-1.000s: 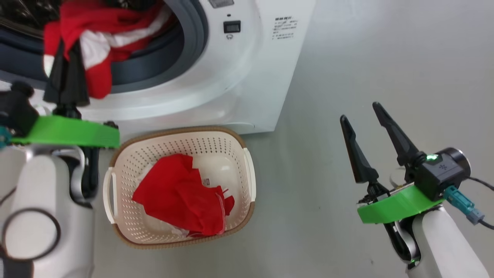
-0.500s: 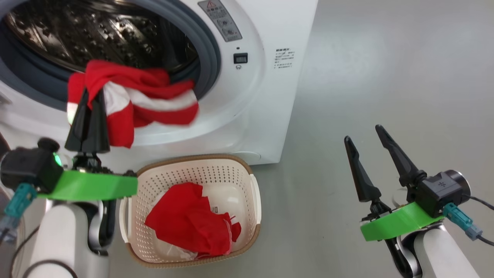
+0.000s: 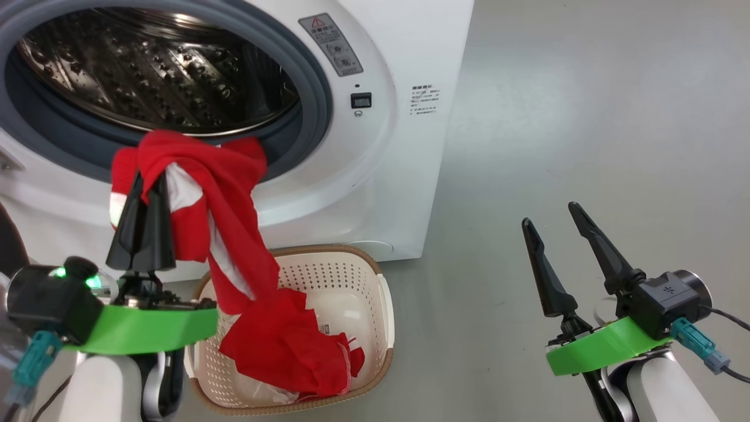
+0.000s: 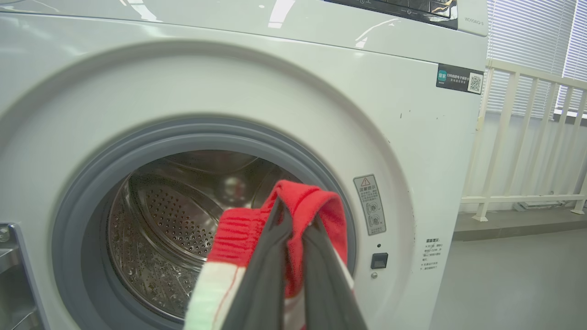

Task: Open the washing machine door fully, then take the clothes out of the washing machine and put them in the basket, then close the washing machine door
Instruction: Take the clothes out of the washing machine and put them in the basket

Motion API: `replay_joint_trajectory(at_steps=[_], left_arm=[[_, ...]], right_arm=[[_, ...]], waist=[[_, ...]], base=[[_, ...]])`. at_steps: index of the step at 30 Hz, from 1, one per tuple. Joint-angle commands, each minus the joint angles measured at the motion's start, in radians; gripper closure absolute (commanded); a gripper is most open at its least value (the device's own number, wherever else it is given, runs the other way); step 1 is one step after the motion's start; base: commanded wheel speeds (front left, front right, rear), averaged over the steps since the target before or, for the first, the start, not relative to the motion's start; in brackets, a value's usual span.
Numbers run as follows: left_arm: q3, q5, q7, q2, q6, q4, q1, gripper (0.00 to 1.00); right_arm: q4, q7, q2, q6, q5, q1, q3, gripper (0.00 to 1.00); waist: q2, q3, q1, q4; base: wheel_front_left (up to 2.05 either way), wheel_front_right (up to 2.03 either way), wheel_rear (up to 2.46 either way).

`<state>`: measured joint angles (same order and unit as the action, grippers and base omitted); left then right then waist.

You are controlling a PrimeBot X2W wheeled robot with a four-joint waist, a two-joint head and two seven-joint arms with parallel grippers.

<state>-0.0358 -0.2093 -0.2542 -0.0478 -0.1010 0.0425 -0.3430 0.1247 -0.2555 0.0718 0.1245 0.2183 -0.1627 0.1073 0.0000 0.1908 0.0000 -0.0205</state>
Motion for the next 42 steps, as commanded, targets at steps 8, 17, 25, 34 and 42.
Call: replay_joint_trajectory(at_steps=[8,17,25,34,42], left_arm=[[0.036,-0.013,-0.008,-0.006,0.027,-0.053,0.06,1.0],[0.096,-0.072,-0.008,-0.003,0.036,0.114,0.016,1.0],[0.12,-0.125,-0.008,-0.003,0.021,0.339,-0.065,1.0],[0.139,-0.145,-0.008,-0.003,0.028,0.561,-0.16,1.0],[0.145,-0.162,-0.002,-0.002,0.056,0.872,-0.279,1.0]], right_arm=[[-0.037,-0.006,0.001,0.006,-0.001,0.002,0.015,0.0],[-0.034,-0.006,0.013,0.006,-0.003,-0.026,0.033,0.0],[-0.033,-0.006,0.019,0.006,-0.003,-0.058,0.046,0.0],[-0.031,-0.006,0.014,0.006,0.002,-0.085,0.053,0.0],[-0.031,-0.006,0.008,0.006,0.005,-0.116,0.059,0.0]], waist=[[0.0,0.018,0.0,0.007],[0.0,0.089,0.0,0.031],[0.0,0.14,0.0,0.017],[0.0,0.203,0.0,-0.014],[0.0,0.265,0.0,-0.043]], base=[[0.0,0.0,0.0],[0.0,0.0,0.0],[0.0,0.0,0.0],[0.0,0.0,0.0],[0.0,0.0,0.0]])
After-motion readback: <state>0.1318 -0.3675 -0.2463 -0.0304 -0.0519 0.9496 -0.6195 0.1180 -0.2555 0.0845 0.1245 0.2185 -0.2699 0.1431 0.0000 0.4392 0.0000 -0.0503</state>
